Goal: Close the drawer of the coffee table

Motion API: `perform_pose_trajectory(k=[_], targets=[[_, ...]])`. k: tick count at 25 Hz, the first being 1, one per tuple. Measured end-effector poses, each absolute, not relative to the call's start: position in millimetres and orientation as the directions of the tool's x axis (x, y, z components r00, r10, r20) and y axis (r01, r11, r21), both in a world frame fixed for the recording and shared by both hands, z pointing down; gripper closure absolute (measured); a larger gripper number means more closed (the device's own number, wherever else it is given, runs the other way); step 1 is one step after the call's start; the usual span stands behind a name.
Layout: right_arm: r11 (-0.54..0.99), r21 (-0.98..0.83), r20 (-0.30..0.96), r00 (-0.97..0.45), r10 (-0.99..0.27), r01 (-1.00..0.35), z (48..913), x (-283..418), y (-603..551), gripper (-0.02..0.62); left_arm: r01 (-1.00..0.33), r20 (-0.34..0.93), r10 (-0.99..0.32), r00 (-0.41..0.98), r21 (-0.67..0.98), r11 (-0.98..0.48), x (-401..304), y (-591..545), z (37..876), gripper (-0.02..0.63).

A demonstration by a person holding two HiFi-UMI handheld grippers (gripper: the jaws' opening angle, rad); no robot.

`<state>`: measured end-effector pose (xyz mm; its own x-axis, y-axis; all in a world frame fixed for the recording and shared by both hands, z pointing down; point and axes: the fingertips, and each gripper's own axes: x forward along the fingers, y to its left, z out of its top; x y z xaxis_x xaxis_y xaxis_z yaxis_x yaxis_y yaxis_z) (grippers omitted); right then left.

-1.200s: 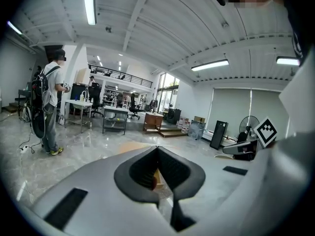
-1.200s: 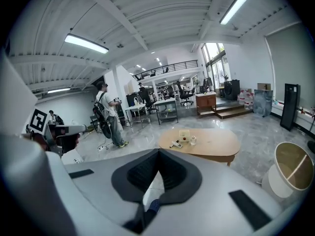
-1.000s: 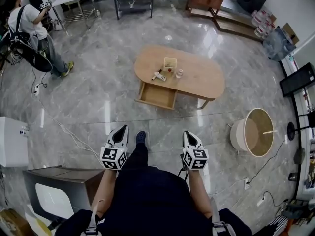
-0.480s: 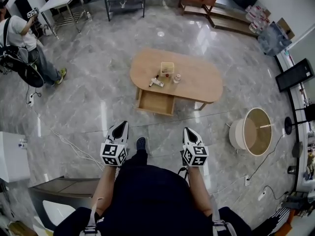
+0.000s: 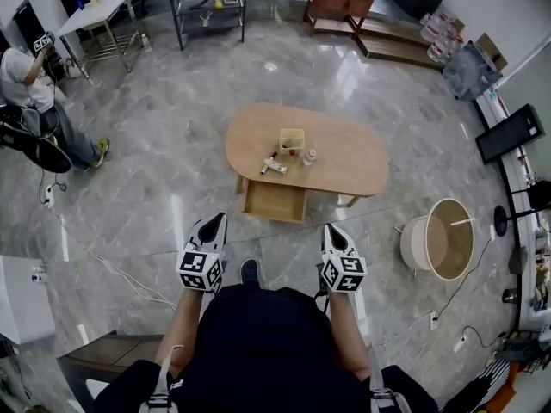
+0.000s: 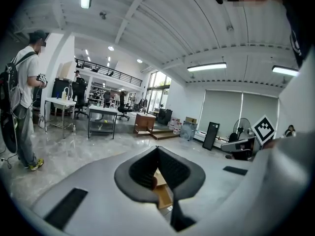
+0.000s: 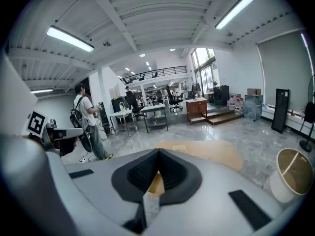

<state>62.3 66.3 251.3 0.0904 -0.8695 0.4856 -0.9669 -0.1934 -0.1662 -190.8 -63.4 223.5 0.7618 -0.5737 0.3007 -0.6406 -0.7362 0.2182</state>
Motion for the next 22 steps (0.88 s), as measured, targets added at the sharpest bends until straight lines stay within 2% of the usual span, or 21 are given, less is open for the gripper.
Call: perform_pose_trajectory(k=[10,22], targets=[[-0.224,-0.189,0.522,0.096,-0.848,-0.956,268.1,78.2,52.3,0.569,-0.639,0.308,-0.569,0.763,0.222,-0.736,-174.2,-103.8,224.3,0.581],[-0.176,-0.199,0.517,0.049,-0.855,-0.964,272.3,132.7,35.2,0.569,-0.681,0.320,-0.608,0.727,0.219,-0.699,-128.3,-102.3,233.0,0.581]])
